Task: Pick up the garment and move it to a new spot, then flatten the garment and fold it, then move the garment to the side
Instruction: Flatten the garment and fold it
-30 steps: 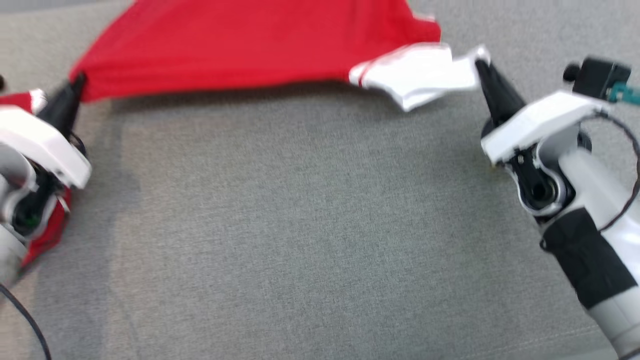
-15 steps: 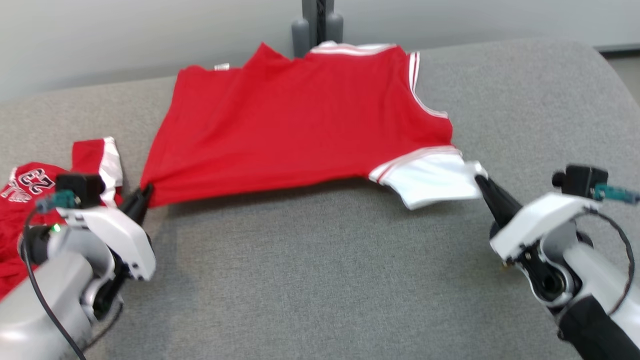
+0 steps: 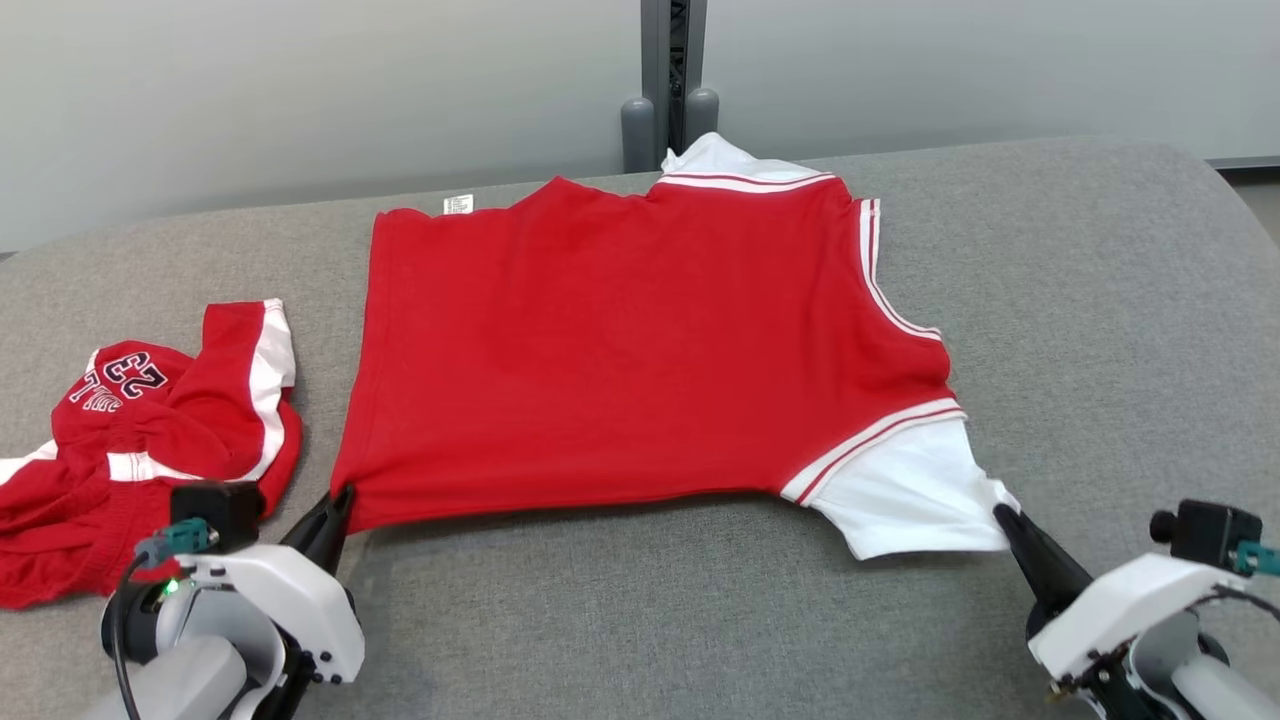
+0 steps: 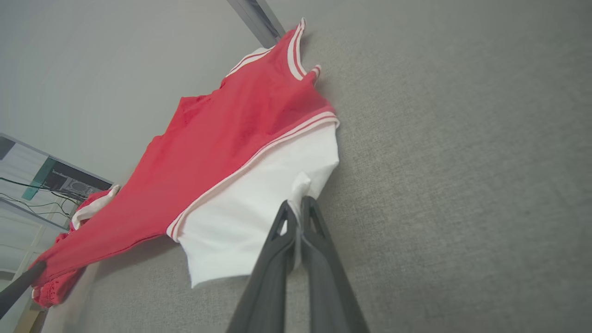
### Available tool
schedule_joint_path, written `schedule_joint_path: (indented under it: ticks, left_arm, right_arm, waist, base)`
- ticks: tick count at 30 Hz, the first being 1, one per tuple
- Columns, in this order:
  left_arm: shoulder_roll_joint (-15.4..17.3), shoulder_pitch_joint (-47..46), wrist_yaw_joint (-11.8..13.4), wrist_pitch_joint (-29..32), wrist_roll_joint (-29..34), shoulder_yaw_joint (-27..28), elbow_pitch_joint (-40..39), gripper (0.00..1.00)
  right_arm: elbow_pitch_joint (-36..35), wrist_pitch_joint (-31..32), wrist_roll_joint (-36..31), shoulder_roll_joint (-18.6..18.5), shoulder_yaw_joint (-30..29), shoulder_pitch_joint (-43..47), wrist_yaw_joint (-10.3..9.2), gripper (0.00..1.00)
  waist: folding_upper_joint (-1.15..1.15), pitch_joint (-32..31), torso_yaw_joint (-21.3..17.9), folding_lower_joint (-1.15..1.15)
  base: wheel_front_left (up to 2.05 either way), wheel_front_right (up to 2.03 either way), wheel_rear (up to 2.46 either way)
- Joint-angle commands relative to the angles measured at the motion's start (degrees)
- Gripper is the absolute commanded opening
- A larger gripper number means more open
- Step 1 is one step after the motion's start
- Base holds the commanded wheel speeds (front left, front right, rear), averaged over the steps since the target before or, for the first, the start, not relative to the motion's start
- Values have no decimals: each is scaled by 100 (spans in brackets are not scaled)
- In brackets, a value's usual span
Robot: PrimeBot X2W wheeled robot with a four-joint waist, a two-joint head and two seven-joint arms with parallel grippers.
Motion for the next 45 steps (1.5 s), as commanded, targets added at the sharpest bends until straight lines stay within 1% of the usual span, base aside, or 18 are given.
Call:
schedule_joint_path:
  ticks: [1,4,6,7,8,9,10,12,16,20,25,29,32,38,41,45]
  left_arm:
    - [105,128,123,-56,-62,41,-90,0]
    - [201,380,342,-163,-70,104,-361,0]
    - [248,564,446,-233,-94,188,-584,0]
    - [331,752,585,-296,-34,243,-773,0]
    - [366,853,660,-320,-14,277,-865,0]
    - [366,853,660,-320,-14,277,-865,0]
    - [424,1053,785,-352,12,313,-1069,0]
    - [455,1231,905,-370,28,339,-1270,0]
    - [514,1533,1063,-385,18,407,-1643,0]
    - [524,1672,1115,-399,-4,503,-1857,0]
    - [417,1710,1020,-409,106,795,-1998,0]
    - [368,1630,922,-410,193,915,-1953,0]
    - [322,1456,836,-410,238,946,-1850,0]
    - [139,1086,600,-407,231,1014,-1543,0]
    - [39,853,447,-408,251,1055,-1328,0]
    - [-62,486,219,-386,298,1072,-988,0]
  right_arm:
    - [-78,-80,-17,-60,-92,196,2,0]
    - [-254,-168,-65,-72,-214,562,2,0]
    - [-389,-224,-76,-76,-326,810,1,0]
    - [-504,-303,-111,-92,-483,1028,1,0]
    - [-579,-317,-117,-84,-550,1140,1,0]
    - [-579,-317,-117,-84,-550,1140,1,0]
    - [-696,-348,-157,-63,-693,1364,1,0]
    - [-841,-362,-175,-18,-838,1575,1,0]
    - [-1140,-223,-269,14,-1117,1931,1,0]
    - [-1390,-61,-438,112,-1437,2136,1,0]
    - [-1761,114,-668,294,-1867,2254,1,0]
    - [-1980,268,-912,517,-2152,2022,2,0]
    - [-2054,354,-1048,754,-2316,1848,2,0]
    - [-1927,245,-1183,1179,-2668,1352,2,0]
    - [-1753,172,-1253,1291,-2740,1046,2,0]
    - [-1456,20,-1355,1351,-2726,590,2,0]
  waist:
    - [0,1,3,0]
    - [0,-11,14,0]
    - [0,-23,18,0]
    - [0,-40,9,0]
    - [0,-51,3,0]
    - [0,-51,3,0]
    - [0,-91,3,0]
    - [0,-142,8,0]
    - [0,-221,13,0]
    - [0,-276,39,0]
    - [0,-276,74,0]
    - [0,-171,74,0]
    - [0,-51,92,0]
    - [0,262,146,0]
    - [0,446,182,0]
    - [0,688,245,0]
  base:
    - [0,0,0]
    - [0,0,0]
    - [0,0,0]
    - [0,0,0]
    - [0,0,0]
    - [0,0,0]
    - [0,0,0]
    - [0,0,0]
    - [0,0,0]
    - [0,0,0]
    - [0,0,0]
    - [0,0,0]
    - [0,0,0]
    - [0,0,0]
    - [0,0,0]
    - [0,0,0]
